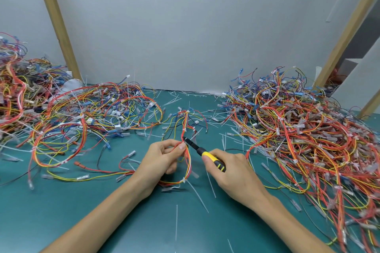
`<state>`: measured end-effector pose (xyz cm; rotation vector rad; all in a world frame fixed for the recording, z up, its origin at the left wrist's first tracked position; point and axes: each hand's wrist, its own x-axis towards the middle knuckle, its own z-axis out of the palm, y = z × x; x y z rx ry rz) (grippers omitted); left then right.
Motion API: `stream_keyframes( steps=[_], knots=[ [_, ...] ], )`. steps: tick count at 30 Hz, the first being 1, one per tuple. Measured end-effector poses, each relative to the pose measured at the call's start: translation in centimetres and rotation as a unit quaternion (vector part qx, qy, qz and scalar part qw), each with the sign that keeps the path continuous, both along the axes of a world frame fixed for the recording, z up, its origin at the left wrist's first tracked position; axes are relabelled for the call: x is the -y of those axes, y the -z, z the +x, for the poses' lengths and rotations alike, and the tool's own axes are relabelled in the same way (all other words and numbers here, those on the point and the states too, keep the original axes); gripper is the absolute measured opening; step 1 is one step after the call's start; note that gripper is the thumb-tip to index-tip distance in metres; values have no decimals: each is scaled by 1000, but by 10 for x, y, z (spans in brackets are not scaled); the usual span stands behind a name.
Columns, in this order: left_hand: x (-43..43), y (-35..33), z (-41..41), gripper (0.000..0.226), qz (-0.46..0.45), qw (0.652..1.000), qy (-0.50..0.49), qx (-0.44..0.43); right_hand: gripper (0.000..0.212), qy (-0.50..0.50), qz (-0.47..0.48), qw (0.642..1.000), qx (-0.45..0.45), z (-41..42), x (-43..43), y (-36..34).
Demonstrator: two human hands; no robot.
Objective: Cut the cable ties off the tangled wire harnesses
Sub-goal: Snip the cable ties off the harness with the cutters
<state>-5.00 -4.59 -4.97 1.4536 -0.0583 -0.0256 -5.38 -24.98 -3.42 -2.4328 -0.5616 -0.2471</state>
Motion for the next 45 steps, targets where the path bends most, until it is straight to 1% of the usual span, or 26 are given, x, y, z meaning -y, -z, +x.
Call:
stream_keyframes(
  steps=[9,15,24,29,32,35,42,45],
  knots=[
    [-2,-1,1,18,-23,1000,13,-13,45,4,-31,999,10,-2,0,-2],
    [-3,-3,0,29,-34,999,19,-10,43,12,-57,998,30,-1,0,-2],
    [-2,-4,0,29,-37,999,25,-10,49,14,-56,997,44,2,1,3],
    [-2,-6,-2,25,-23,999,28,-2,42,16,-40,998,54,3,3,7],
    [-2,-6,-3,17,-12,999,32,2,41,7,-36,998,54,2,3,9],
    [-2,-7,-3,13,-13,999,37,2,40,-6,-27,998,54,2,3,9],
    [-3,-5,-3,13,-14,998,53,11,34,-10,-21,998,54,3,4,5],
    [-3,-4,-3,17,-18,998,64,23,37,-7,-28,998,49,4,3,2]
  ],
)
